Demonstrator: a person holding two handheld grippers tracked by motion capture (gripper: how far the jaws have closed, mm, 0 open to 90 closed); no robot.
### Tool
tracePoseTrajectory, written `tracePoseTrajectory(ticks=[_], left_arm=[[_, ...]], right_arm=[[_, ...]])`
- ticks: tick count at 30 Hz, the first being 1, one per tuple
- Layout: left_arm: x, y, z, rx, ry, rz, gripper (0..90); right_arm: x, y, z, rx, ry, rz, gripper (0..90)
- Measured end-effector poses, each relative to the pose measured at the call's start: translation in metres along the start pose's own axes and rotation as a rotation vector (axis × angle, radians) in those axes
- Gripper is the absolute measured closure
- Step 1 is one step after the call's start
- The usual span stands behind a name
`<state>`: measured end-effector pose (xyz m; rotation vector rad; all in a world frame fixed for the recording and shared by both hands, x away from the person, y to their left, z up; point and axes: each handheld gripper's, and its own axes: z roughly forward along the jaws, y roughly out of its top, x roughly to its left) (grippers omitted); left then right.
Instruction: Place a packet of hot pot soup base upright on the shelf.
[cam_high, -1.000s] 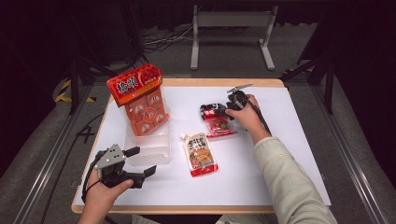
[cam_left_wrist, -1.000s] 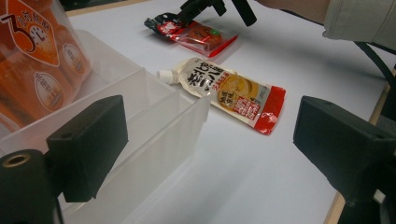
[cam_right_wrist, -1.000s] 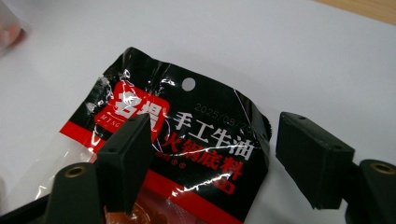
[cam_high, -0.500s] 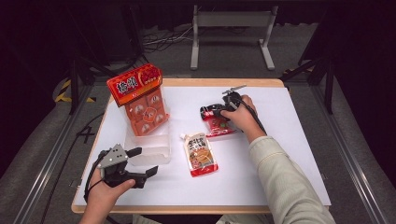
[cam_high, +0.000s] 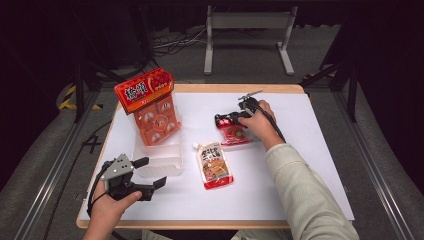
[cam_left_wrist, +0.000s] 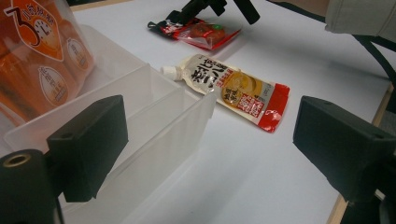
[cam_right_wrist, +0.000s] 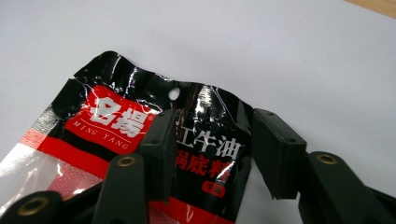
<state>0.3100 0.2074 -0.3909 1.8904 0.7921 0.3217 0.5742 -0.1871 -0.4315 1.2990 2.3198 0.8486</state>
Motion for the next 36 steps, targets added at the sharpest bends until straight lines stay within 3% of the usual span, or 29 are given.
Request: tracePoseTrajectory(ticks=[7, 11, 14, 18, 22, 26, 32, 36], left_arm=[[-0.001, 0.001, 0.002, 0.007, -0.002, 0.018, 10.8], [-0.002, 0.002, 0.002, 0.005, -0.003, 0.018, 10.8], [-0.003, 0.002, 0.002, 0.005, -0.006, 0.016, 10.8], [-0.003, 0.001, 0.004, 0.009, -0.01, 0.014, 10.8], [-0.001, 0.001, 0.005, 0.012, -0.011, 0.018, 10.9], [-0.001, 0.002, 0.006, 0.009, -0.014, 0.012, 10.9], [-0.002, 0.003, 0.007, 0.007, -0.021, 0.008, 10.9], [-0.002, 0.005, 0.01, 0.006, -0.026, 0.014, 10.8]], right_arm=[[0.004, -0.001, -0.001, -0.004, -0.03, 0.001, 59.7], [0.004, -0.003, -0.001, -0.01, -0.025, 0.004, 69.5], [0.008, -0.003, -0.002, -0.007, 0.006, 0.001, 83.8], [0.013, 0.0, -0.003, 0.012, -0.003, -0.067, 87.6], [0.012, 0.0, -0.006, 0.018, 0.027, -0.077, 89.6], [0.013, 0.003, -0.02, -0.061, 0.076, -0.066, 89.9], [0.012, 0.008, -0.045, -0.122, 0.132, -0.061, 90.0], [0.016, 0.01, -0.077, -0.204, 0.183, -0.092, 90.0]])
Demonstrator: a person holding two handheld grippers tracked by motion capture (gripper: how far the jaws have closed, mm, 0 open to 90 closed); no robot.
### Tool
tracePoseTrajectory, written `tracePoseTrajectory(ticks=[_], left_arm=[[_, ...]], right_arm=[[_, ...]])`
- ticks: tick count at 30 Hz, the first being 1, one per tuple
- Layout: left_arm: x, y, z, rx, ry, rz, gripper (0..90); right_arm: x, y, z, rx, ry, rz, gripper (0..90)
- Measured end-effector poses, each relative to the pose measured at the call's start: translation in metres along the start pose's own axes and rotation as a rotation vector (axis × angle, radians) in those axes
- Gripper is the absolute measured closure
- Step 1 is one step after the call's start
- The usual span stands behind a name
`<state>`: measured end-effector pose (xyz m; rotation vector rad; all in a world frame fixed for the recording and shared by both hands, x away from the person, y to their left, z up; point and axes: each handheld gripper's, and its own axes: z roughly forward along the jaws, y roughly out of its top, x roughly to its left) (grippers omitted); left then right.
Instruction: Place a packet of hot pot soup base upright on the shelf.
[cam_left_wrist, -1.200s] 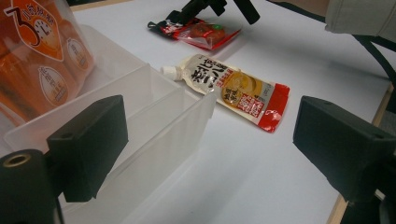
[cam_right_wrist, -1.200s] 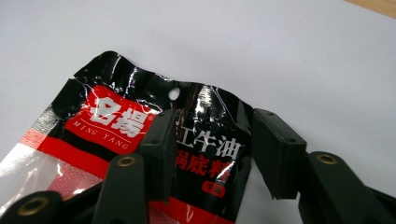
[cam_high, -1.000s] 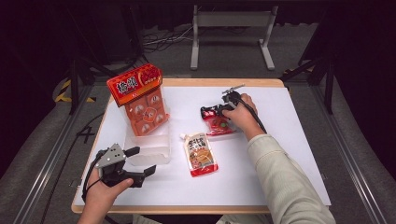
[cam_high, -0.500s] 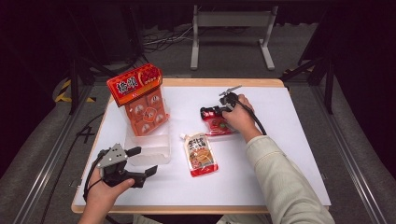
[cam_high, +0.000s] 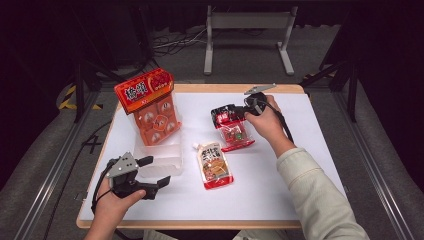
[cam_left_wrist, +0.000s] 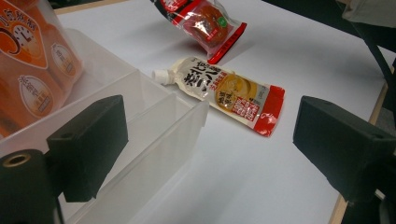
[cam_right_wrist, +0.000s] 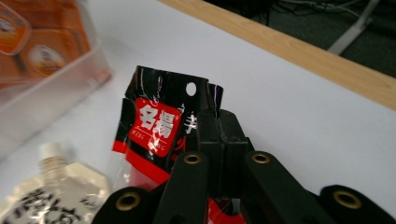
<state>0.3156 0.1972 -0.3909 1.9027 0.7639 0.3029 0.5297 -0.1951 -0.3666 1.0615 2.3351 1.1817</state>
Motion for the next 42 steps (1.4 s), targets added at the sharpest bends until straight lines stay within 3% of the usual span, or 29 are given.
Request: tracePoseTrajectory(ticks=[7, 11, 33, 42], left_arm=[[-0.002, 0.004, 0.003, -0.004, -0.007, 0.005, 10.8], [-0.001, 0.005, 0.005, -0.008, -0.01, 0.005, 10.8], [0.0, 0.009, 0.007, -0.033, -0.03, 0.008, 12.5], [0.001, 0.01, 0.004, -0.058, -0.04, 0.002, 14.3]], right_arm=[[0.016, 0.008, -0.038, -0.109, 0.089, -0.071, 90.0], [0.022, 0.01, -0.051, -0.146, 0.097, -0.089, 90.0], [0.05, 0.018, -0.096, -0.333, 0.248, -0.146, 90.0], [0.066, 0.023, -0.106, -0.393, 0.323, -0.204, 90.0]])
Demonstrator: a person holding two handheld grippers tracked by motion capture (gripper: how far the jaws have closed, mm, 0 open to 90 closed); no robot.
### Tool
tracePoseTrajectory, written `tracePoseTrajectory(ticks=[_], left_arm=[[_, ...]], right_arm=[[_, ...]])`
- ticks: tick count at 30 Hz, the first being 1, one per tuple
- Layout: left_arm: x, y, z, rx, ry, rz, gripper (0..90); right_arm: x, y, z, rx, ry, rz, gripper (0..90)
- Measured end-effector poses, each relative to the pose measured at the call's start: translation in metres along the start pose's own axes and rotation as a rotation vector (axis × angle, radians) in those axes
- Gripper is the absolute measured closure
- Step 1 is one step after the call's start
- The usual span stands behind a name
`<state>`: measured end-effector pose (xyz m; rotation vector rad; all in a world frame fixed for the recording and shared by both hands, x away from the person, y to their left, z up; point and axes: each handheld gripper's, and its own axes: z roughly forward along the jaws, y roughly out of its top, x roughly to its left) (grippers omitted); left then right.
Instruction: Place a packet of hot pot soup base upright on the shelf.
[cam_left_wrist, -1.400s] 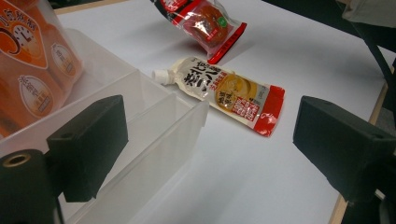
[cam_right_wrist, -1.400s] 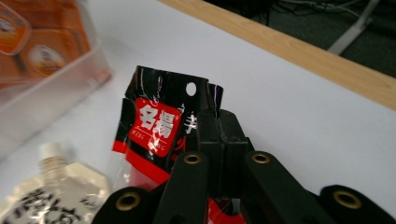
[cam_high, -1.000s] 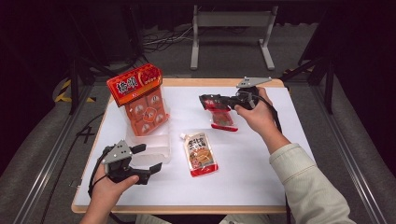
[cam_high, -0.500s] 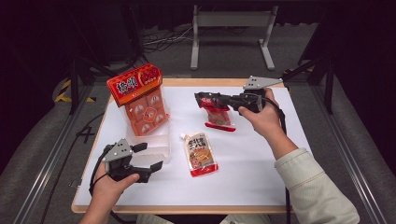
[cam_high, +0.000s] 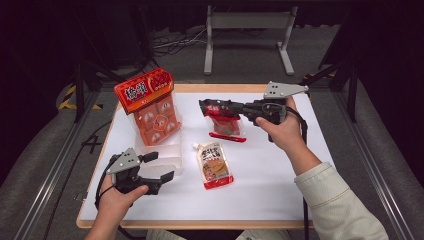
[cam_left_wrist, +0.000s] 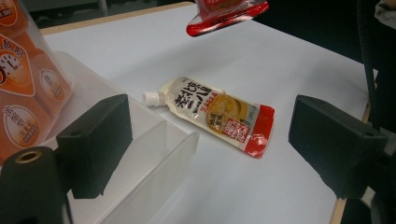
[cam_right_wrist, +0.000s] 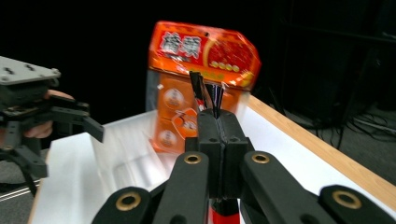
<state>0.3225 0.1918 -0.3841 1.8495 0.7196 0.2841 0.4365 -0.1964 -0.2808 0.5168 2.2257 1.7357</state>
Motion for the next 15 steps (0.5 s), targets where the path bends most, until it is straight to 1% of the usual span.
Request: tracePoseTrajectory(ticks=[2, 3, 4, 5, 7, 8, 10, 15], left_arm=[[0.0, 0.0, 0.0, -0.015, -0.007, 0.007, 14.9], [0.0, 0.001, -0.001, -0.016, -0.011, 0.003, 15.1], [0.0, 0.001, -0.001, -0.016, -0.011, 0.003, 15.2], [0.0, 0.001, -0.001, -0.025, -0.012, 0.004, 15.2], [-0.001, 0.002, -0.003, -0.038, -0.02, 0.006, 15.8], [-0.001, 0.002, -0.003, -0.038, -0.02, 0.006, 16.1], [-0.001, 0.003, -0.004, -0.058, -0.033, 0.0, 16.8], [-0.005, 0.008, -0.004, -0.086, -0.068, 0.026, 18.3]], right_arm=[[0.005, 0.002, 0.001, -0.012, 0.021, -0.01, 90.0], [0.008, 0.003, 0.001, -0.016, 0.031, -0.016, 90.0], [0.008, 0.003, 0.001, -0.016, 0.031, -0.016, 90.0], [0.011, 0.004, 0.002, -0.02, 0.044, -0.021, 90.0], [0.02, 0.006, 0.004, -0.033, 0.087, -0.042, 90.0], [0.02, 0.006, 0.004, -0.033, 0.087, -0.042, 90.0], [0.028, 0.008, 0.006, -0.044, 0.118, -0.058, 90.0], [0.044, 0.009, 0.009, -0.061, 0.171, -0.085, 90.0]])
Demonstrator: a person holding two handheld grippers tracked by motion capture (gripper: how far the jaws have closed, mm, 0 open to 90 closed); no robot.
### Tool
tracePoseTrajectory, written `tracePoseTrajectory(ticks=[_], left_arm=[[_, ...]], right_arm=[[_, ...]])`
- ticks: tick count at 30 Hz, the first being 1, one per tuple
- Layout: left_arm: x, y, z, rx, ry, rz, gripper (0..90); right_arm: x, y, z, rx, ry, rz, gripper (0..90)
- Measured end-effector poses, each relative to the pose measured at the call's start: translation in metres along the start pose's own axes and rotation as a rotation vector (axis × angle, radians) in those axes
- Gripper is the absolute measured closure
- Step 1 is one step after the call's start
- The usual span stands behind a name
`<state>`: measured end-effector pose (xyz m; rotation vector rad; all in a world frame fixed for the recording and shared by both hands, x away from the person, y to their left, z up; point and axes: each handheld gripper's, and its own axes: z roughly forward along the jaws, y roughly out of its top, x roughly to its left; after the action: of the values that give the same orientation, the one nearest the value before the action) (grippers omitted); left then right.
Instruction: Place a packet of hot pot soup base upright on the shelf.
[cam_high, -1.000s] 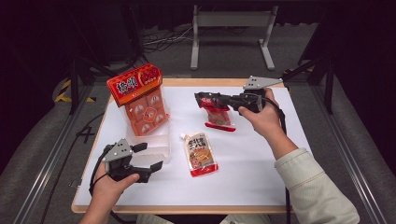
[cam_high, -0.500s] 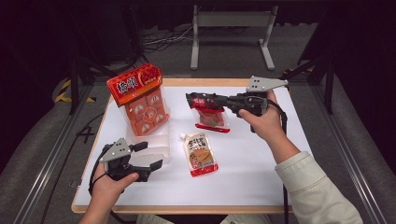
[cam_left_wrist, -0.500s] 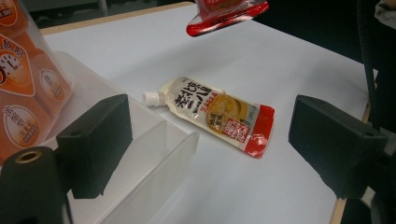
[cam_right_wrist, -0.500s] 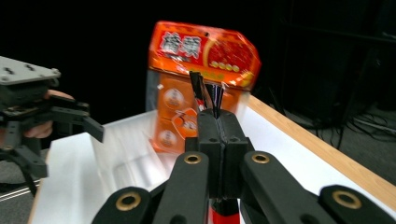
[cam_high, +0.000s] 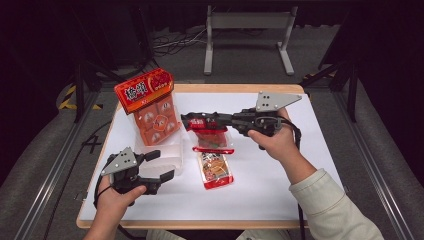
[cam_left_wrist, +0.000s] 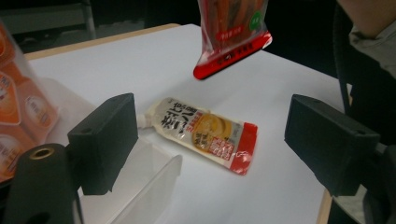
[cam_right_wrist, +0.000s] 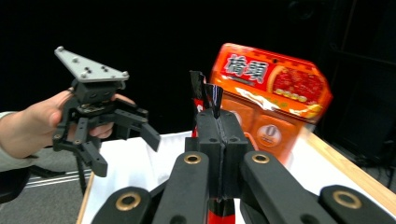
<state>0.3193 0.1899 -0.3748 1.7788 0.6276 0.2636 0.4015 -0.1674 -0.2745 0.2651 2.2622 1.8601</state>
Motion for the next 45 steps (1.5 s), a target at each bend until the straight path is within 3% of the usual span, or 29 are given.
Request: tracePoseTrajectory(ticks=[10, 18, 22, 26, 33, 36, 39, 41, 45], left_arm=[[-0.005, 0.017, 0.003, -0.054, -0.06, 0.048, 24.0], [-0.004, 0.023, 0.01, -0.066, -0.106, 0.065, 30.1], [-0.001, 0.026, 0.016, -0.065, -0.093, 0.067, 32.0], [0.004, 0.025, 0.02, -0.071, -0.106, 0.041, 38.7], [0.004, 0.028, 0.018, -0.084, -0.113, 0.04, 64.8], [0.005, 0.028, 0.015, -0.075, -0.102, 0.056, 67.5], [0.006, 0.027, 0.01, -0.08, -0.119, 0.032, 76.1], [0.006, 0.029, 0.008, -0.068, -0.124, 0.049, 83.2], [0.006, 0.031, 0.005, -0.059, -0.141, 0.062, 87.3]], right_arm=[[0.022, -0.012, 0.01, -0.022, 0.084, -0.007, 90.0], [0.032, -0.019, 0.018, -0.026, 0.126, -0.014, 90.0], [0.034, -0.023, 0.024, -0.012, 0.13, -0.015, 90.0], [0.037, -0.027, 0.033, -0.002, 0.137, -0.021, 90.0], [0.04, -0.029, 0.044, 0.007, 0.139, -0.026, 89.9], [0.042, -0.03, 0.048, 0.013, 0.127, -0.033, 89.8], [0.043, -0.03, 0.05, 0.017, 0.11, -0.036, 89.7], [0.044, -0.03, 0.051, 0.018, 0.103, -0.038, 89.5], [0.044, -0.029, 0.053, 0.015, 0.101, -0.038, 89.2]])
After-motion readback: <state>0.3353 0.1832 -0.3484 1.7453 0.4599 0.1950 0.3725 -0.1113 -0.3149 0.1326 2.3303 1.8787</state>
